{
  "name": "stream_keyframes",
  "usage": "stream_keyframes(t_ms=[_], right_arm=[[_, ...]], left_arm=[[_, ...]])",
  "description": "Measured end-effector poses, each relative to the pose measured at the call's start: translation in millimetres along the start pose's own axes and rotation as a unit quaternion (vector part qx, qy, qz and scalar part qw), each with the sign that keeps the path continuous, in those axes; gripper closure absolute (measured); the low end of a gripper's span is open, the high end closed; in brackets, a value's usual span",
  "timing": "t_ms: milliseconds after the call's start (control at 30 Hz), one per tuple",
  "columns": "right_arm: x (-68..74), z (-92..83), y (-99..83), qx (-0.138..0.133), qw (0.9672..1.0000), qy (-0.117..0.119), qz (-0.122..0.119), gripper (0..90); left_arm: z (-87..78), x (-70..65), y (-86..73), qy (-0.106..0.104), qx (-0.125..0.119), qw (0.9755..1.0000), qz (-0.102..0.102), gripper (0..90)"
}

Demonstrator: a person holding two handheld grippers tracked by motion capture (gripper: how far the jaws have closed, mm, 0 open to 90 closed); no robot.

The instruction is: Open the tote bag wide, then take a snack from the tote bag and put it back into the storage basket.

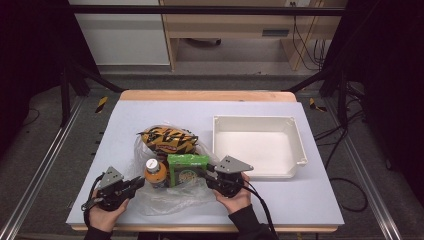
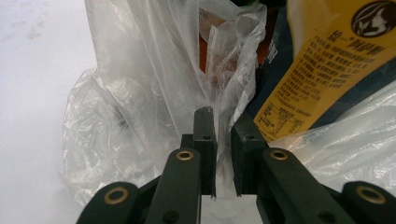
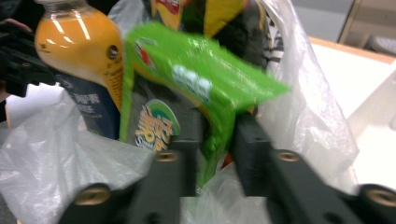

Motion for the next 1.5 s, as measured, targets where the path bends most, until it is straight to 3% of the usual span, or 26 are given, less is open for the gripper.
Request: stream_keyframes(t_ms=[67, 200, 400, 467, 733, 1100, 1500], right_arm=[[-1.9, 2.9, -1.2, 0.009, 0.9998, 0.006, 0.019, 51.2], [-4.0, 13.3, -0.1, 0.015, 0.9993, 0.013, 0.031, 49.2], [0.0, 18.8, 4.6, 0.015, 0.9988, 0.029, 0.036, 71.8], [0.4, 16.0, 6.7, 0.011, 0.9983, 0.037, 0.044, 74.8], [2.9, 1.5, 19.1, -0.016, 0.9985, 0.045, 0.027, 76.6], [12.9, -13.5, 56.8, -0.069, 0.9965, 0.045, 0.006, 76.4], [14.5, -37.4, 100.7, -0.121, 0.9914, 0.05, 0.0, 76.1]], left_arm=[[0.2, 0.3, -0.2, 0.0, 0.001, 1.0, 0.0, 81.7], [-0.1, 0.1, 0.0, 0.0, -0.001, 1.0, 0.0, 81.7], [-0.1, 0.5, 0.3, 0.0, -0.001, 1.0, 0.0, 81.7], [-0.3, 0.6, 0.5, 0.001, -0.002, 1.0, 0.0, 81.5], [0.0, 1.4, 0.8, 0.002, -0.004, 1.0, 0.001, 80.4], [-1.1, 2.8, 1.7, 0.002, -0.009, 1.0, 0.0, 79.5], [0.0, 2.5, 1.2, 0.003, -0.007, 1.0, 0.0, 79.1]])
Point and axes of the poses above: each handheld gripper's, and its own axes: z roughly forward along the jaws, y roughly out of its top, x roughly to its left, the point moved 7 cm from there along z, roughly forward along the jaws, and after that the axes turned 7 degrees about -x, right-handed, at the moved point
